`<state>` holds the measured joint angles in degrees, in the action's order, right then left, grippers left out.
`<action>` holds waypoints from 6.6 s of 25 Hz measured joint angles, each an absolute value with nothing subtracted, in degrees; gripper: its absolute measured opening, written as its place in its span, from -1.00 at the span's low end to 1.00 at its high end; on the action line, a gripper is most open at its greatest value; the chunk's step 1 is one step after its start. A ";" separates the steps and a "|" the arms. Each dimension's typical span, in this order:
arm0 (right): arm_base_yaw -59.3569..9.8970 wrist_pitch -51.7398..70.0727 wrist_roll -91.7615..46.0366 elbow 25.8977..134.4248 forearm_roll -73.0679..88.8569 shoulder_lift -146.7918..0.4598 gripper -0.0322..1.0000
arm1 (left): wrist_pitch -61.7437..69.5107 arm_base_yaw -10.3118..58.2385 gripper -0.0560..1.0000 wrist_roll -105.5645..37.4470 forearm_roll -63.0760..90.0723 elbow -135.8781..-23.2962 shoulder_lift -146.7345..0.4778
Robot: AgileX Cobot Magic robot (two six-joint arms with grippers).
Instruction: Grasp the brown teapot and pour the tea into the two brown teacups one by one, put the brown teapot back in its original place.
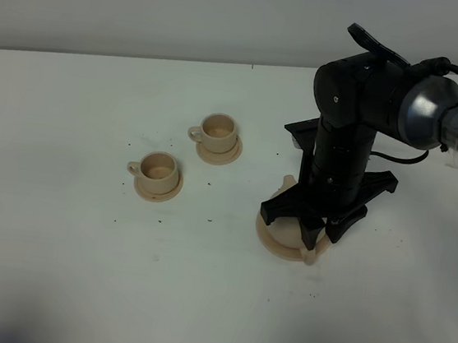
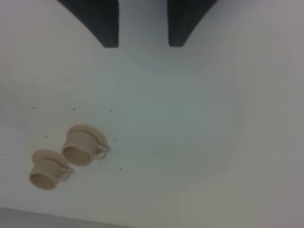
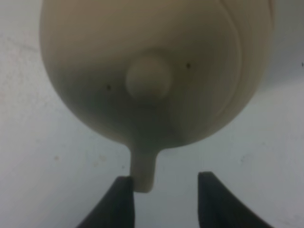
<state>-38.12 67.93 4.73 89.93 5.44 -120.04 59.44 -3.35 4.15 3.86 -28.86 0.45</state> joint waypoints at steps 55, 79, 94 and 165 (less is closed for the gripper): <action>-38.12 69.66 3.78 93.26 5.90 -125.32 -0.46 | 59.44 -3.35 -0.37 4.08 3.86 -28.86 0.45; -38.12 69.96 3.84 94.32 4.54 -125.96 -0.44 | 59.44 -3.35 -0.37 4.08 3.86 -28.86 0.45; -38.12 70.05 3.91 94.43 4.16 -125.83 -0.27 | 59.44 -3.35 -0.37 4.08 3.86 -28.86 0.45; -38.12 70.99 -0.43 94.39 5.32 -126.43 -0.73 | 59.44 -3.35 -0.37 4.07 3.86 -28.86 0.45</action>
<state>-38.12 70.99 -0.43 94.39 5.32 -126.43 59.44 -3.35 4.07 3.86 -28.86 0.45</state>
